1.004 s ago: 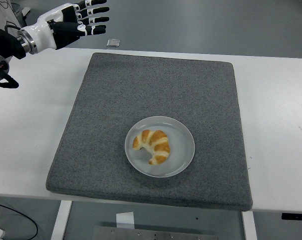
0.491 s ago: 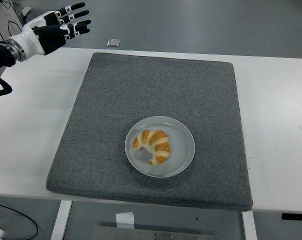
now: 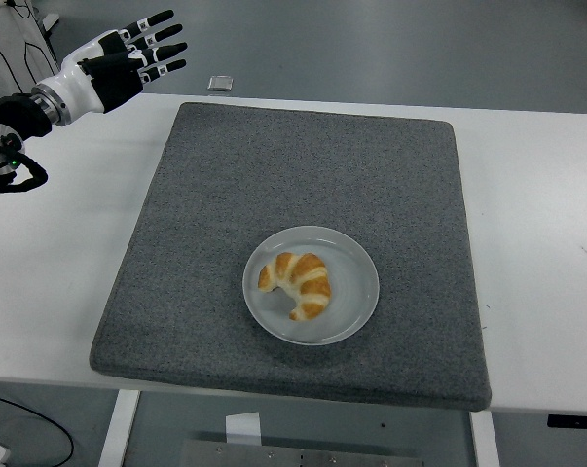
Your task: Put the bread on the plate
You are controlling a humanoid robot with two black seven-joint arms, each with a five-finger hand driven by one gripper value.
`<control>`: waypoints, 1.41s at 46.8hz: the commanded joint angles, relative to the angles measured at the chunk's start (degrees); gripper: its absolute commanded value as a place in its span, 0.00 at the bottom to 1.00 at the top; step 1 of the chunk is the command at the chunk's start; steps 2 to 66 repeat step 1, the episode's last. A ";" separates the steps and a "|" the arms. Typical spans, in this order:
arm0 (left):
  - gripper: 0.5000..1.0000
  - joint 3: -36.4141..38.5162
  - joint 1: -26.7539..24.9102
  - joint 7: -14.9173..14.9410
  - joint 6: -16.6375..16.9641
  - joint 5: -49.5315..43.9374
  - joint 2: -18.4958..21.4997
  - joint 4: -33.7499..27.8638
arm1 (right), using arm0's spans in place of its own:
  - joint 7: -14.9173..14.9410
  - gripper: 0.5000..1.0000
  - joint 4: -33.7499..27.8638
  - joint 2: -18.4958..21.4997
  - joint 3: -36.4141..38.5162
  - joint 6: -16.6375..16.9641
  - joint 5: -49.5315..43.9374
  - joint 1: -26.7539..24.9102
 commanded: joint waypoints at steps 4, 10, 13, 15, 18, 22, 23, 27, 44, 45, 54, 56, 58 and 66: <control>0.99 0.00 0.05 0.00 0.02 -0.03 -0.04 0.07 | 0.00 0.86 0.00 0.00 0.08 -0.18 0.08 -0.08; 0.99 0.00 0.05 0.00 0.02 -0.03 -0.04 0.07 | 0.00 0.86 0.00 0.00 0.08 -0.18 0.08 -0.08; 0.99 0.00 0.05 0.00 0.02 -0.03 -0.04 0.07 | 0.00 0.86 0.00 0.00 0.08 -0.18 0.08 -0.08; 0.99 0.00 0.05 0.00 0.02 -0.03 -0.04 0.07 | 0.00 0.86 0.00 0.00 0.08 -0.18 0.08 -0.08; 0.99 0.00 0.05 0.00 0.02 -0.03 -0.04 0.07 | 0.00 0.86 0.00 0.00 0.08 -0.18 0.08 -0.08; 0.99 0.00 0.05 0.00 0.02 -0.03 -0.04 0.07 | 0.00 0.86 0.00 0.00 0.08 -0.18 0.08 -0.08; 0.99 0.00 0.05 0.00 0.02 -0.03 -0.04 0.07 | 0.00 0.86 0.00 0.00 0.08 -0.18 0.08 -0.08; 0.99 0.00 0.05 0.00 0.02 -0.03 -0.04 0.07 | 0.00 0.86 0.00 0.00 0.08 -0.18 0.08 -0.08; 0.99 0.00 0.05 0.00 0.02 -0.03 -0.04 0.07 | 0.00 0.86 0.00 0.00 0.08 -0.18 0.08 -0.08; 0.99 0.00 0.05 0.00 0.02 -0.03 -0.04 0.07 | 0.00 0.86 0.00 0.00 0.08 -0.18 0.08 -0.08; 0.99 0.00 0.05 0.00 0.02 -0.03 -0.04 0.07 | 0.00 0.86 0.00 0.00 0.08 -0.18 0.08 -0.08; 0.99 0.00 0.05 0.00 0.02 -0.03 -0.04 0.07 | 0.00 0.86 0.00 0.00 0.08 -0.18 0.08 -0.08; 0.99 0.00 0.05 0.00 0.02 -0.03 -0.04 0.07 | 0.00 0.86 0.00 0.00 0.08 -0.18 0.08 -0.08; 0.99 0.00 0.05 0.00 0.02 -0.03 -0.04 0.07 | 0.00 0.86 0.00 0.00 0.08 -0.18 0.08 -0.08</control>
